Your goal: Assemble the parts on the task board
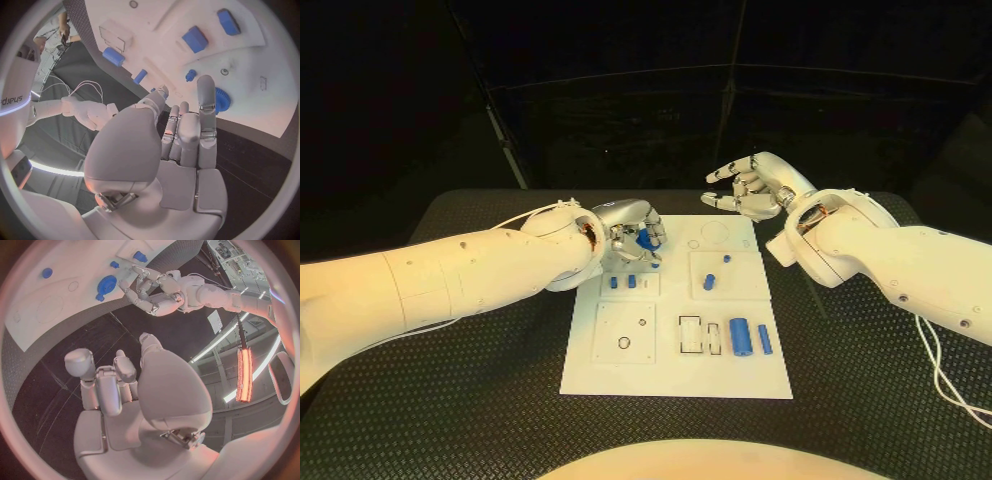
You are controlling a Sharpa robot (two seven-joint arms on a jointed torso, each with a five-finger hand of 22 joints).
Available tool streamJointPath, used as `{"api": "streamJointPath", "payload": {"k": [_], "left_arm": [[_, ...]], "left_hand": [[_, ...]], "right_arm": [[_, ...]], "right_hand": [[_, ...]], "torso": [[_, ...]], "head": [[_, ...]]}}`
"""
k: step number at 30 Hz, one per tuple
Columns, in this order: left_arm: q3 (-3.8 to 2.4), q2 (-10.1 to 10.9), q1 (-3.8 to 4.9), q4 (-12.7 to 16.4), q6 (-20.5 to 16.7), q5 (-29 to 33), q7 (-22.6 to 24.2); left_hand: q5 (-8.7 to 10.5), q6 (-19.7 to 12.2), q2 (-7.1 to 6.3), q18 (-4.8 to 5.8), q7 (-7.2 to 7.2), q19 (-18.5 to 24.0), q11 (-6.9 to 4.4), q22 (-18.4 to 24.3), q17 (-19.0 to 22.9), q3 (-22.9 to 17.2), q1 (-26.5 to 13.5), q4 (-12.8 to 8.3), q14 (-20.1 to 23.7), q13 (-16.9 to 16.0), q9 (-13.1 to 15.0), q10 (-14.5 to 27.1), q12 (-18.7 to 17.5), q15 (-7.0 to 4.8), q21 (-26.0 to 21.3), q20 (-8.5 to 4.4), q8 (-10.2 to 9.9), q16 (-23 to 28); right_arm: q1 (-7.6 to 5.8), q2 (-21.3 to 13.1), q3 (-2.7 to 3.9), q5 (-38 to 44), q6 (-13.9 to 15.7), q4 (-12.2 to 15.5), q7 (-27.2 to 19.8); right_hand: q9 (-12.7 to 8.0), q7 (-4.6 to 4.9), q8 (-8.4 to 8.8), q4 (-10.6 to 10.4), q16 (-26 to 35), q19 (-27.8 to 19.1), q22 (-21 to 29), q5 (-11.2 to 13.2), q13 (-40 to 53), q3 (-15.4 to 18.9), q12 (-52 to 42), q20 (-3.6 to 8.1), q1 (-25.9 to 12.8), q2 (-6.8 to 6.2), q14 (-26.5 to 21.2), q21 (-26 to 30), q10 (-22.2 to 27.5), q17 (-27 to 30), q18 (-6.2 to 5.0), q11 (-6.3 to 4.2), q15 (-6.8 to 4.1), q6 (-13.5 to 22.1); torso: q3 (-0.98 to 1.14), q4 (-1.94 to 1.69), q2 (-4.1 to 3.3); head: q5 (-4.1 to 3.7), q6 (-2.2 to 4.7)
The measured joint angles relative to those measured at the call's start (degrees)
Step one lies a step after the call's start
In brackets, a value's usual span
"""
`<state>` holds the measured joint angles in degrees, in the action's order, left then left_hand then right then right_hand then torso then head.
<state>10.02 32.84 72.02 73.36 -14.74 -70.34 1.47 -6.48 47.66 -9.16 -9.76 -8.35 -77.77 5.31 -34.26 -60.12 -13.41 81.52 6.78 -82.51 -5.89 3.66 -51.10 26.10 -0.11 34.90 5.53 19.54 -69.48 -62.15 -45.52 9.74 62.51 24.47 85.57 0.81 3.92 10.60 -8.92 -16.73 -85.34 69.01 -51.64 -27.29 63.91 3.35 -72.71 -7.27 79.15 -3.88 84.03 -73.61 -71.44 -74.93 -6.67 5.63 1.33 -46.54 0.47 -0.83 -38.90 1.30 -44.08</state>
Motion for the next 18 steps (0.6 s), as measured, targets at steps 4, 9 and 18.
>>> {"api": "streamJointPath", "payload": {"k": [4, 9, 18], "left_arm": [[0.14, -1.51, -0.23, -2.23, 1.21, -3.30, 0.04], [0.20, -3.09, -0.50, -4.62, 2.76, -6.18, -0.14], [0.22, -4.85, -0.71, -6.87, 5.84, -8.79, -0.93]], "left_hand": [[0.00, 1.14, 0.78, 0.01, 0.22, -3.12, 0.00, -7.42, -4.09, 0.69, 0.78, -0.69, -1.25, 1.26, 0.00, 0.00, -0.87, -0.29, 7.87, -0.40, -1.60, -4.04], [0.00, 1.72, 0.92, 0.03, 0.24, -3.86, 0.00, -9.83, -3.82, 0.82, 0.92, -1.19, -1.25, 2.00, 0.01, 0.00, -1.74, -0.29, 10.32, -0.62, -2.61, -4.32], [0.00, 3.92, 2.04, 0.90, 0.57, -4.28, -0.71, -11.78, -3.45, 0.19, 1.46, -1.82, -1.39, 2.19, 0.01, -1.40, -2.13, -0.43, 12.04, -0.63, -3.36, -4.63]], "right_arm": [[0.00, 0.09, 0.00, 0.00, 0.00, 0.01, 0.00], [0.00, 0.14, 0.00, 0.00, -0.01, 0.03, 0.00], [0.00, 0.25, 0.00, 0.00, -0.01, 0.05, 0.00]], "right_hand": [[0.00, 0.00, 0.00, 0.00, 0.00, 0.00, 0.00, 0.00, 0.00, 0.00, 0.00, 0.00, 0.00, 0.00, 0.00, 0.00, 0.00, 0.00, 0.00, 0.00, 0.00, 0.00], [0.00, 0.00, 0.00, 0.00, 0.00, 0.00, 0.00, 0.00, 0.00, 0.00, 0.00, 0.00, 0.00, 0.00, 0.00, 0.00, 0.00, 0.00, 0.01, 0.00, 0.00, 0.00], [0.00, 0.00, 0.00, 0.00, 0.00, 0.00, 0.00, -0.09, 0.01, 0.00, 0.00, 0.00, 0.00, 0.00, 0.00, 0.00, 0.00, 0.01, 0.01, 0.00, 0.00, 0.00]], "torso": [[-0.02, 0.00, 0.00], [-0.03, 0.00, 0.00], [-0.03, 0.01, 0.02]], "head": [[-0.01, -0.09], [-0.01, -0.09], [-0.10, -0.26]]}}
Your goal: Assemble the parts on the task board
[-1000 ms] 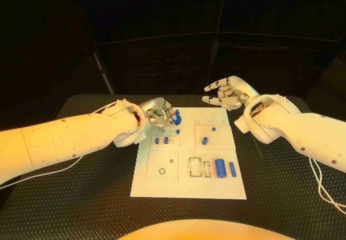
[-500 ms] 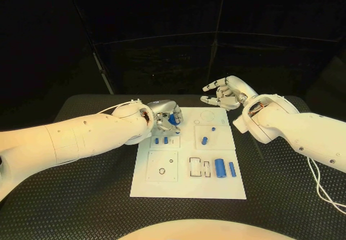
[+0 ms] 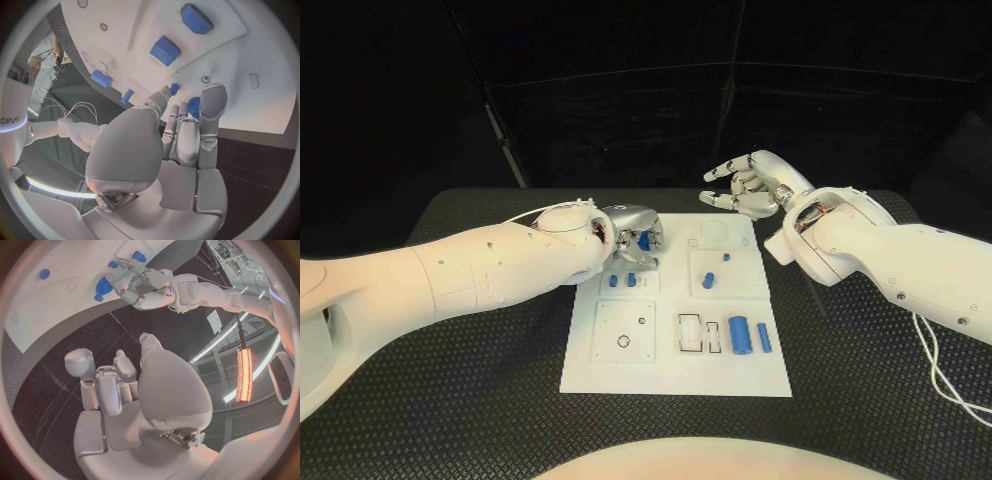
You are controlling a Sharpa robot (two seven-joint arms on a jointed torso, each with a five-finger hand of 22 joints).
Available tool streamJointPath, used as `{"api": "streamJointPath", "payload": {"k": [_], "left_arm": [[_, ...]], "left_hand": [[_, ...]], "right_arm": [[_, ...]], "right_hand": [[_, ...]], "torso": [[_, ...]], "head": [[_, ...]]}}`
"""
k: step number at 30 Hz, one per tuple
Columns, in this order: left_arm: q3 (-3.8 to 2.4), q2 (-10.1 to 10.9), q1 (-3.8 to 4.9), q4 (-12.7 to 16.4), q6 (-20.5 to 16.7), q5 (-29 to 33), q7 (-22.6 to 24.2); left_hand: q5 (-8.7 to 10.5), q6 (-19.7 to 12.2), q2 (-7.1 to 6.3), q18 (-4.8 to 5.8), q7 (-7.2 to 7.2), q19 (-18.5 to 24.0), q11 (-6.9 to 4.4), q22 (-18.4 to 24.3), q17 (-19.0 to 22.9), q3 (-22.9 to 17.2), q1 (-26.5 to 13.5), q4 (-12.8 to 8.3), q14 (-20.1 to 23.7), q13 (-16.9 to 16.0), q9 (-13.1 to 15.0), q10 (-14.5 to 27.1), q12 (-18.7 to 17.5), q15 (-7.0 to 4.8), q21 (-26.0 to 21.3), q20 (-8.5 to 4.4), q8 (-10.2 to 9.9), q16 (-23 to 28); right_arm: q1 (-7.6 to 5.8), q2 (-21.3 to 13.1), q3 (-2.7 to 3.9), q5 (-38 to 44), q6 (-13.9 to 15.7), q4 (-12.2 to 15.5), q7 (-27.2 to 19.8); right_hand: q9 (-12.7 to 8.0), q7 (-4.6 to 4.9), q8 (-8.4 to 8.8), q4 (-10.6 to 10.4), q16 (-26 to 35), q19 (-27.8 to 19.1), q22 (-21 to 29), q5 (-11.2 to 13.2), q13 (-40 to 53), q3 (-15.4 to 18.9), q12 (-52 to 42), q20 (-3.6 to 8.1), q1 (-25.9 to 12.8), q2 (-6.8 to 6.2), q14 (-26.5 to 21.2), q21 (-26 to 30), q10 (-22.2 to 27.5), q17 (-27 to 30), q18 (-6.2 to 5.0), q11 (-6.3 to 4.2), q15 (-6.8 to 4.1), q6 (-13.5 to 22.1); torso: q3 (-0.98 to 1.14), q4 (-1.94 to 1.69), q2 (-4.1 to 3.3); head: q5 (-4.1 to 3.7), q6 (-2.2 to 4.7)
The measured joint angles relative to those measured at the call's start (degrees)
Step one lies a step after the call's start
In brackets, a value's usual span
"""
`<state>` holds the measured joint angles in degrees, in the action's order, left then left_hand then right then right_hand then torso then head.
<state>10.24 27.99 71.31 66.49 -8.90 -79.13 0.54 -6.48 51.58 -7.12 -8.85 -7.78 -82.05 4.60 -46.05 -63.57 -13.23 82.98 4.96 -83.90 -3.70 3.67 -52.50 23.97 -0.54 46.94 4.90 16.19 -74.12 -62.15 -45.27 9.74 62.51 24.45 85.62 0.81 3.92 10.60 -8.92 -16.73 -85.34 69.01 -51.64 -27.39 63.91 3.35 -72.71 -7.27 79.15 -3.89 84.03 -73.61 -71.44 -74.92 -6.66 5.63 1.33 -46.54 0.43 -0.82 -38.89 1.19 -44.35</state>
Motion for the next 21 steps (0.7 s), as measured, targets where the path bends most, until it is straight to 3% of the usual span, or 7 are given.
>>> {"api": "streamJointPath", "payload": {"k": [3, 21], "left_arm": [[0.00, -0.42, -0.08, -0.53, 0.82, -0.58, -0.40], [-0.16, -1.97, -0.32, -1.66, 2.38, -1.76, -1.96]], "left_hand": [[0.00, 0.71, 0.58, 0.00, -0.12, 0.00, 0.10, -0.52, 0.12, -0.55, 0.14, -0.55, 0.00, 0.00, 0.00, -1.06, -0.28, 0.00, 0.40, 0.00, -0.28, 0.00], [0.00, 3.63, 1.03, 0.00, 0.00, -0.19, -0.21, -3.66, 0.77, -3.49, 0.16, -0.94, 0.01, 0.08, 0.06, -4.43, -1.78, 0.01, 3.36, -0.18, -1.53, -0.61]], "right_arm": [[0.00, 0.03, 0.00, 0.00, 0.00, 0.00, 0.00], [0.00, 0.23, 0.00, 0.00, 0.00, -0.05, -0.07]], "right_hand": [[0.00, 0.00, 0.00, 0.00, 0.00, 0.00, 0.00, -0.11, 0.02, 0.00, 0.00, 0.00, 0.00, 0.00, 0.00, 0.00, 0.00, 0.00, 0.00, 0.00, 0.00, 0.00], [0.00, 0.00, 0.00, 0.00, 0.00, 0.00, 0.00, -0.11, 0.12, 0.00, 0.00, 0.00, 0.00, 0.00, 0.00, 0.00, 0.00, 0.01, -0.01, 0.00, 0.00, 0.00]], "torso": [[0.00, -0.01, 0.01], [0.03, -0.07, 0.08]], "head": [[-0.03, 0.02], [-0.04, -0.07]]}}
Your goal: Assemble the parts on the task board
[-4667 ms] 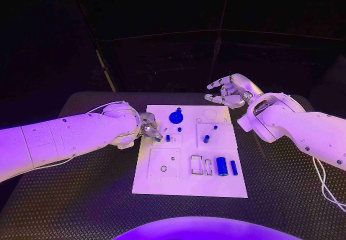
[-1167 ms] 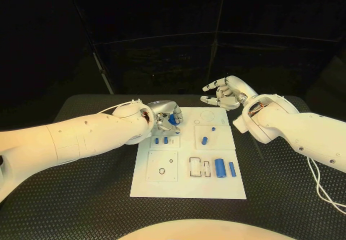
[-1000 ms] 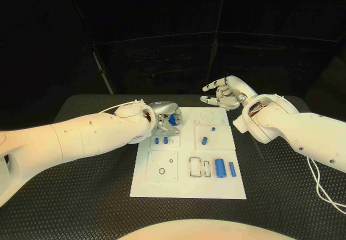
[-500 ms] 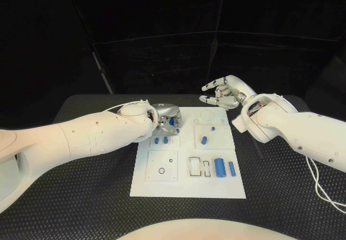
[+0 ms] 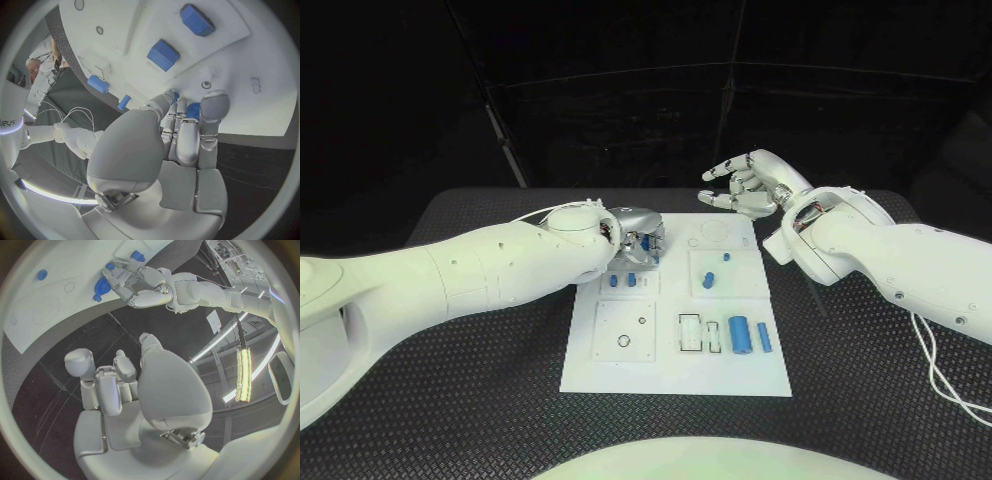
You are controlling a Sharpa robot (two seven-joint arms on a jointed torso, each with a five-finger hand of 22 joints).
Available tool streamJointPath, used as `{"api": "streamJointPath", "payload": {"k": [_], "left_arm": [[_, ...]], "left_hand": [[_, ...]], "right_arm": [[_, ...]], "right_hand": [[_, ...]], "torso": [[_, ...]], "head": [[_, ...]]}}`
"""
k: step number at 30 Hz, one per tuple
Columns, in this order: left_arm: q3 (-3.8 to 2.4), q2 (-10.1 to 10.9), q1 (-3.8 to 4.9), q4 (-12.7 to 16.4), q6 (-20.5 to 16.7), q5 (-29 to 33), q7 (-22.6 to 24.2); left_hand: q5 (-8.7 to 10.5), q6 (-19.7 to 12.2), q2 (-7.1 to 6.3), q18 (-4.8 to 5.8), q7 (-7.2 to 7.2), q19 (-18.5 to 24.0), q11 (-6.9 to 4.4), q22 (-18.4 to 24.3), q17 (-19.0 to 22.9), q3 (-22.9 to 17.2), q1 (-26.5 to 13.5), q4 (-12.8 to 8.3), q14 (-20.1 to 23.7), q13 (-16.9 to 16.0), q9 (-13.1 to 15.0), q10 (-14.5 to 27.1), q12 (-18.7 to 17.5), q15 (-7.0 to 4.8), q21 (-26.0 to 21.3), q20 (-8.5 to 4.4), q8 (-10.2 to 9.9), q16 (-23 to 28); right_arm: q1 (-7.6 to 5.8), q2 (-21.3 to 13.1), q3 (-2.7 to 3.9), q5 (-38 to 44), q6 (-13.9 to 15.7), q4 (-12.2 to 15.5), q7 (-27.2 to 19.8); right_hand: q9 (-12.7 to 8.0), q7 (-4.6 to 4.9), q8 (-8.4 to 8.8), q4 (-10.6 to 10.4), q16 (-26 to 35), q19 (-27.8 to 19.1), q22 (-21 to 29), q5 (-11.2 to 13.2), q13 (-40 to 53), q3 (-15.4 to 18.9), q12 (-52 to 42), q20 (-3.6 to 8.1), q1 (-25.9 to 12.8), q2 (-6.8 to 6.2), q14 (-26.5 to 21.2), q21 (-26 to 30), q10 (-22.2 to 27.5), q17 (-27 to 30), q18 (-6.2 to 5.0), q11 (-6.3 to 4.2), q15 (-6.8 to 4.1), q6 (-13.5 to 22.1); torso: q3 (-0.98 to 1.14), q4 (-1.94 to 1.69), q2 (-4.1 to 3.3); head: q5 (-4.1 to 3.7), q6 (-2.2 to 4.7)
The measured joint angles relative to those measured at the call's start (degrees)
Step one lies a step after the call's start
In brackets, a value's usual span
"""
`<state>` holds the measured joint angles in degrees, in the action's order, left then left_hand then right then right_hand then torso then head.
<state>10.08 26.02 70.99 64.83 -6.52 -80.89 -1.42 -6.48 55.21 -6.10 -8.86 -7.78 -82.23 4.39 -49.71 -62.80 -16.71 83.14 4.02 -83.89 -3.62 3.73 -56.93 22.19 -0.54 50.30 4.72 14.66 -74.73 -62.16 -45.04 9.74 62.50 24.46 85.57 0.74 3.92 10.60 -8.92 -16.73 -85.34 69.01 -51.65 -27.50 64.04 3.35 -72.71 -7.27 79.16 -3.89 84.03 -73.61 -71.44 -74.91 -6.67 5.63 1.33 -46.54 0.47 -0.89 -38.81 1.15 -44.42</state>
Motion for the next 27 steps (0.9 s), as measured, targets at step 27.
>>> {"api": "streamJointPath", "payload": {"k": [27], "left_arm": [[-0.01, 1.69, -0.40, 2.03, -1.56, -0.17, 0.02]], "left_hand": [[0.32, 5.54, 0.87, 0.89, -0.01, -0.63, -0.63, -7.45, 1.51, -9.64, -0.16, -4.09, -0.07, -0.13, 0.30, -6.96, -4.45, -0.50, 6.80, -0.63, -2.25, -0.72]], "right_arm": [[0.00, 0.09, 0.00, 0.00, -0.03, -0.16, -0.10]], "right_hand": [[0.00, 0.00, -0.35, 0.00, 0.00, 0.00, 0.00, 0.00, 0.20, 0.00, 0.00, 0.00, 0.00, 0.00, 0.00, 0.00, 0.00, 0.01, 0.01, 0.00, 0.00, 0.00]], "torso": [[-0.03, -0.14, 0.07]], "head": [[-0.28, -0.01]]}}
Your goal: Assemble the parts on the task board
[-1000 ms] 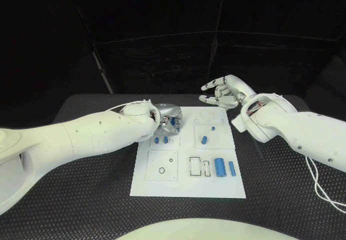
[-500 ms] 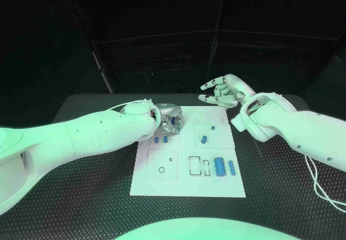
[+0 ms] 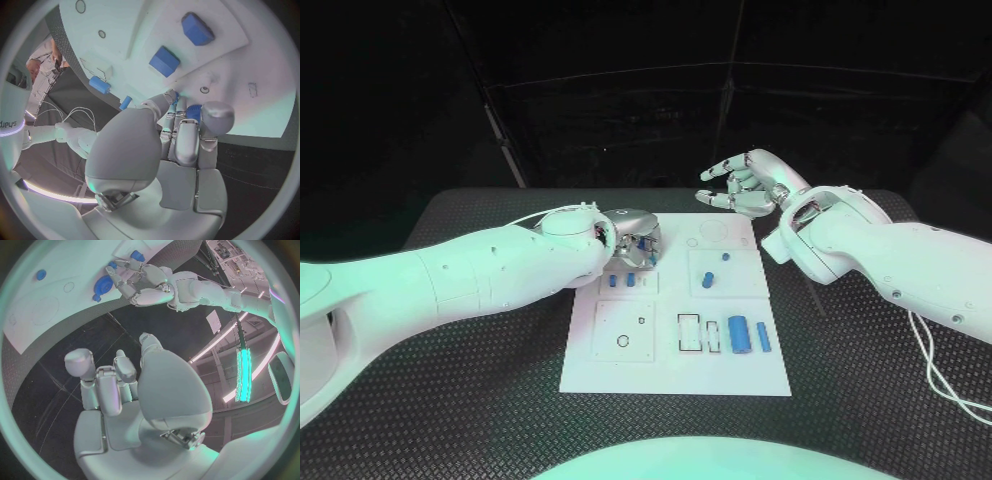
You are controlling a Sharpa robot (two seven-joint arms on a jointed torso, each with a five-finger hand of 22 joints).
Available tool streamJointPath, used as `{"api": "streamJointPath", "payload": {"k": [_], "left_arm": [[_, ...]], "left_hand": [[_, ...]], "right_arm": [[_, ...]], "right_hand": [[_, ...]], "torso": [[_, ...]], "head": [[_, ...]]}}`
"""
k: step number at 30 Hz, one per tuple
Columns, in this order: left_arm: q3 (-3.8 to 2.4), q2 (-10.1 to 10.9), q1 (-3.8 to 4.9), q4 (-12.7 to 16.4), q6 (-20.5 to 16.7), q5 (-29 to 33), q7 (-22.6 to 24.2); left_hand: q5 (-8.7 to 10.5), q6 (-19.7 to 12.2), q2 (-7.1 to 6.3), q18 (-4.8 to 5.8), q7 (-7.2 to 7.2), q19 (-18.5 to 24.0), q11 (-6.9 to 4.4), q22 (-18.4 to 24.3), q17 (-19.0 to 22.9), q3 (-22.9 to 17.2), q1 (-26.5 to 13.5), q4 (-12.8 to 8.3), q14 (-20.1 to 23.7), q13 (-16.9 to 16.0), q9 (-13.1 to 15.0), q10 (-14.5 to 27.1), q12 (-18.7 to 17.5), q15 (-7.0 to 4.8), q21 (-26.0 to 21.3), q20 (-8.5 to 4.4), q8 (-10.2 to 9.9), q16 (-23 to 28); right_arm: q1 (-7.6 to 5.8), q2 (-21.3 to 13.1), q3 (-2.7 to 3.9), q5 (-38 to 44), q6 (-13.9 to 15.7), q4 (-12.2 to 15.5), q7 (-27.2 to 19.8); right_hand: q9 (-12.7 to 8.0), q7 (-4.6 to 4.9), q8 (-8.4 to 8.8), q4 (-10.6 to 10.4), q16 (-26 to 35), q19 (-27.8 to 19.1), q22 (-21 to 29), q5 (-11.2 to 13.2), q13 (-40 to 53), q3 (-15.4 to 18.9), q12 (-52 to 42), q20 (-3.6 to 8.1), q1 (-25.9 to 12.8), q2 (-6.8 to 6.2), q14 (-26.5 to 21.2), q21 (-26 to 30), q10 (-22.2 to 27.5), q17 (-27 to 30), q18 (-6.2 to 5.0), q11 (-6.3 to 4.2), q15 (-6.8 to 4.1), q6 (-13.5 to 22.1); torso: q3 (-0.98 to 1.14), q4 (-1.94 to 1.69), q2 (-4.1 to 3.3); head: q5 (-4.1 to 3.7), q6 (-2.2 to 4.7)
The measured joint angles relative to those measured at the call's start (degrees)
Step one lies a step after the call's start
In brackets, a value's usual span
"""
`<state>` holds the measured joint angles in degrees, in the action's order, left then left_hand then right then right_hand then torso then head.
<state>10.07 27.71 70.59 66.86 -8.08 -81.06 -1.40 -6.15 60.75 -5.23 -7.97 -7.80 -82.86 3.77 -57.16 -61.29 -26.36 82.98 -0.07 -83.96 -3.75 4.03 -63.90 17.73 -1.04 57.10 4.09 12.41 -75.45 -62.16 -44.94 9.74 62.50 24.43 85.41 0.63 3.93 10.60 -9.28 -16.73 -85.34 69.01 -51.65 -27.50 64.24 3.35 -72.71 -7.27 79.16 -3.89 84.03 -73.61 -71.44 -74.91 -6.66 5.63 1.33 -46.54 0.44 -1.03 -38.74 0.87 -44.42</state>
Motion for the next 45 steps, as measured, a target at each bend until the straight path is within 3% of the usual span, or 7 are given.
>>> {"api": "streamJointPath", "payload": {"k": [2, 10, 17, 29, 45], "left_arm": [[-0.06, 0.47, 0.00, 0.65, -0.72, 0.00, 0.07], [-1.53, 2.35, 0.01, 3.15, -3.04, 0.26, 0.37], [-2.78, 5.31, 0.09, 5.64, -4.07, 0.48, 0.33], [-3.09, 10.79, 0.16, 8.54, -3.80, 1.07, -0.79], [-3.06, 11.03, 0.15, 7.32, -2.18, 2.11, -1.51]], "left_hand": [[0.00, 0.01, -0.14, 0.86, -0.01, 0.00, 0.00, -0.35, 0.11, -0.25, -0.14, -0.24, 0.00, -0.03, 0.00, -0.01, -0.38, 0.00, 0.31, 0.00, -0.22, 0.00], [0.00, 0.09, -0.61, 0.86, -0.09, 0.00, 0.20, -1.14, 0.26, -0.88, -0.61, -0.55, 0.00, -0.05, 0.00, -0.23, -0.87, 0.00, 0.87, 0.00, -0.63, 0.00], [0.00, 0.09, -0.65, 0.85, -0.09, 0.00, 0.21, -1.31, 0.33, -1.03, -0.68, -0.40, 0.00, -0.05, 0.00, -0.22, -1.15, 0.00, 1.10, 0.00, -0.85, 0.00], [0.00, 0.49, -0.95, 0.85, -0.08, 0.18, 0.22, -1.70, 0.46, -1.18, -1.47, -0.56, 0.00, -0.05, -0.04, -0.62, -1.37, 0.01, 1.34, 0.18, -0.87, 0.00], [-0.01, 0.70, -1.24, 0.85, 0.12, 0.19, 0.21, -2.07, 0.73, -1.18, -2.20, -0.56, 0.00, -0.11, -0.05, -1.03, -1.75, 0.01, 1.55, 0.19, -1.09, 0.01]], "right_arm": [[0.00, 0.06, 0.00, -0.01, 0.00, -0.08, -0.02], [0.02, 0.20, 0.00, -0.06, -0.02, -0.34, -0.11], [0.04, 0.21, 0.00, -0.11, -0.04, -0.49, -0.19], [0.06, -0.02, 0.00, -0.16, -0.08, -0.62, -0.25], [0.09, 0.00, -0.01, -0.19, -0.15, -0.70, -0.27]], "right_hand": [[0.00, 0.00, 0.00, 0.00, 0.00, 0.00, 0.00, 0.00, 0.00, 0.00, 0.00, 0.00, 0.00, 0.00, 0.00, 0.00, 0.00, 0.00, 0.00, 0.00, 0.00, 0.00], [0.00, 0.00, 0.00, 0.00, 0.00, 0.00, 0.00, 0.00, -0.01, 0.00, 0.00, 0.00, 0.00, 0.00, 0.00, 0.00, 0.00, 0.00, 0.00, 0.00, 0.00, 0.00], [0.00, 0.00, 0.00, 0.00, 0.00, 0.00, 0.00, 0.00, -0.01, 0.00, 0.00, 0.00, 0.00, 0.00, 0.00, 0.00, 0.00, 0.00, 0.00, 0.00, 0.00, 0.00], [0.00, 0.00, 0.00, 0.00, 0.00, 0.00, 0.00, 0.00, -0.02, 0.00, 0.00, 0.00, 0.00, 0.00, 0.00, 0.00, 0.00, -0.04, 0.00, 0.00, 0.00, 0.00], [0.00, 0.00, 0.00, 0.00, 0.00, 0.00, -0.01, 0.00, -0.02, 0.00, 0.00, 0.00, 0.00, 0.00, 0.00, 0.00, 0.00, -0.03, 0.00, 0.00, 0.00, 0.00]], "torso": [[0.01, -0.01, 0.03], [0.01, -0.03, 0.03], [0.02, -0.03, 0.00], [0.03, 0.04, -0.04], [0.06, 0.20, -0.07]], "head": [[0.01, 0.11], [0.18, 0.41], [0.34, 0.53], [0.19, 0.37], [0.43, 0.21]]}}
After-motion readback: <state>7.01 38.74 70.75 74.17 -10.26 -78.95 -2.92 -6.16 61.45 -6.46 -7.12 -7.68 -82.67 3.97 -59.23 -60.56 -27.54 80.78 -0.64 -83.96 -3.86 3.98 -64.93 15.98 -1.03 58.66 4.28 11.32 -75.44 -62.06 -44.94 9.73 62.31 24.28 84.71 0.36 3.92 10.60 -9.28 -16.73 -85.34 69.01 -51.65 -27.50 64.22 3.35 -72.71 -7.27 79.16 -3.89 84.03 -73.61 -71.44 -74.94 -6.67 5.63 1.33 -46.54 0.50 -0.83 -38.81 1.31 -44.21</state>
